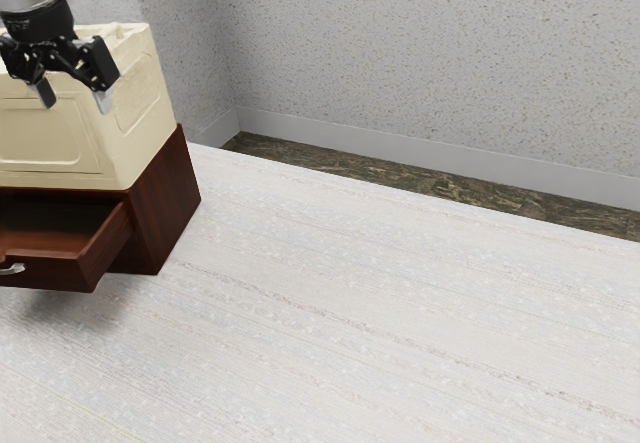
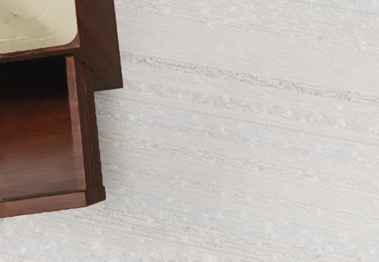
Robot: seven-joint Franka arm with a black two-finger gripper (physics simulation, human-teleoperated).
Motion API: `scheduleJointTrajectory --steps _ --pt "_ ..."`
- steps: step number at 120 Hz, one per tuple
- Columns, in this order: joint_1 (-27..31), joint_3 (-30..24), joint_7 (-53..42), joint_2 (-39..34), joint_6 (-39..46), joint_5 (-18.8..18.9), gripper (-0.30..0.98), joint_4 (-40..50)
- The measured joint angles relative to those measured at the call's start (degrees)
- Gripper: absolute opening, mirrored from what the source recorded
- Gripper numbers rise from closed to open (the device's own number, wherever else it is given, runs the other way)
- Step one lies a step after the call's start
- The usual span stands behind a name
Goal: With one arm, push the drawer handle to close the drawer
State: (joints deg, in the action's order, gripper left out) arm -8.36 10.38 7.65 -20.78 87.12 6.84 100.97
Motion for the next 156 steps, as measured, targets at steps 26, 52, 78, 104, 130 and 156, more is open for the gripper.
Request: scheduleJointTrajectory --steps 26,52,78,104,130,156 --pt "0.45 1.35 7.66 -6.05 0.04 2.10 0.69 6.90" --pt "5.39 -0.11 13.84 -18.99 -1.39 2.25 0.45 23.16" --pt "16.32 0.77 16.14 -27.99 1.07 5.61 0.06 39.26" --pt "24.32 3.65 11.36 -28.56 11.31 10.41 -0.06 47.88" --pt "28.01 3.87 1.54 -21.77 24.96 13.74 -0.09 49.91" --pt "34.42 4.00 -7.02 -22.55 33.08 14.30 -0.10 54.29"
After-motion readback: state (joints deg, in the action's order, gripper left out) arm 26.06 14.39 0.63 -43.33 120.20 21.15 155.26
